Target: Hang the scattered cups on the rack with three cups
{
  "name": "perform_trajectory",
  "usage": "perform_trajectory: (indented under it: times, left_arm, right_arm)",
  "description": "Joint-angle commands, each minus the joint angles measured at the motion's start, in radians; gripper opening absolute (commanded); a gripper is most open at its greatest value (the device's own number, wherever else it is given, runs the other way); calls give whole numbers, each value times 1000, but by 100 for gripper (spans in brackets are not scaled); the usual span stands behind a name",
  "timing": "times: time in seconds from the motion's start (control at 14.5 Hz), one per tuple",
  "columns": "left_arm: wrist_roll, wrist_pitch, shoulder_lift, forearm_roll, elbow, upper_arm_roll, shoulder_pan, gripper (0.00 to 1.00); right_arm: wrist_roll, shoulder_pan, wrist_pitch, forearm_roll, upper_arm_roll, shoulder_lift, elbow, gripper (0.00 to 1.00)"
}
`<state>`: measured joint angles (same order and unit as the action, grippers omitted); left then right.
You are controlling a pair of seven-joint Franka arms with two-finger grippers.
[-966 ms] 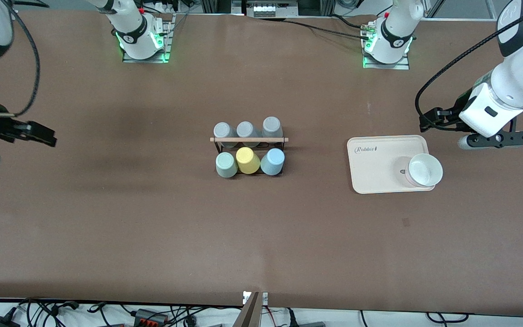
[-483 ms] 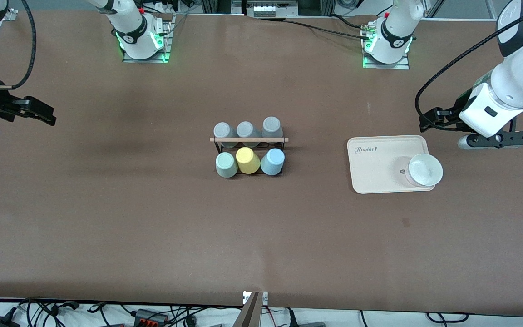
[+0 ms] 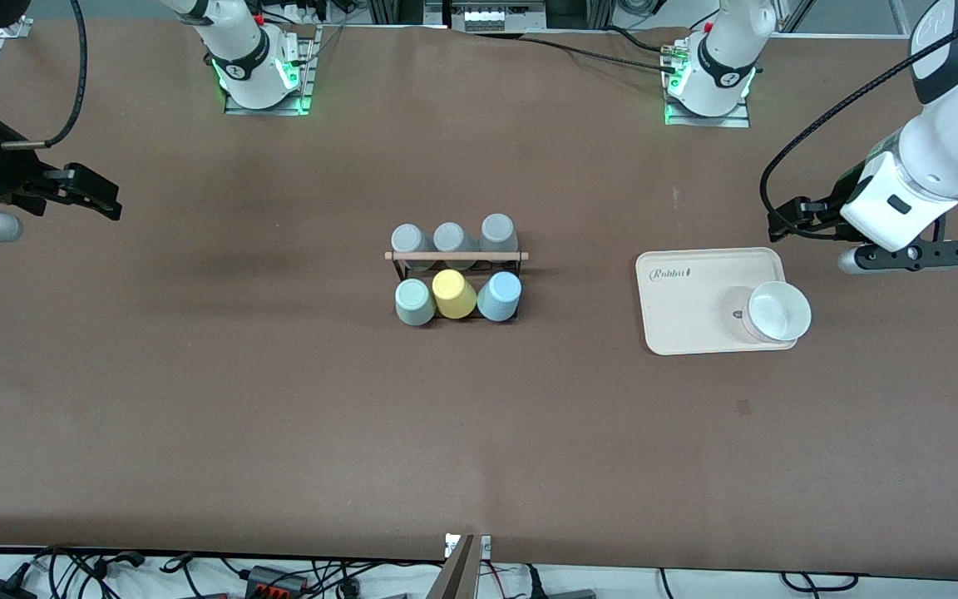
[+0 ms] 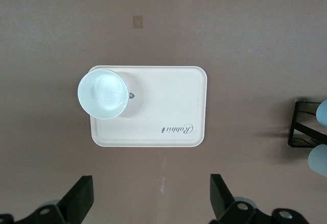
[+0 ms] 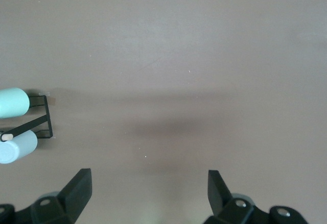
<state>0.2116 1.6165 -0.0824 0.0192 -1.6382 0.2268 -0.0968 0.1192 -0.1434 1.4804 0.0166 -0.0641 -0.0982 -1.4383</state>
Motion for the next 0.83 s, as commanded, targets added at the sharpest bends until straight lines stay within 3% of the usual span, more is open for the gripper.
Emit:
perform_trajectory:
  times: [0.0,0.14,0.34,0.76]
  left_arm:
    - [-17,-12,1,11,14,3,-6,100]
    - [-17,-12,1,11,14,3,-6,100]
    - [-17,-12,1,11,14,3,-6,100]
    - [-17,-12,1,11,14,3,-6,100]
  right_arm:
    - [14,108,6,11,92,49,-43,100]
    - [14,152,44,9,130,89,-104,100]
    - [25,148,112,9,132,178,-240,100]
    - [5,151,75,0,132,124,-163,100]
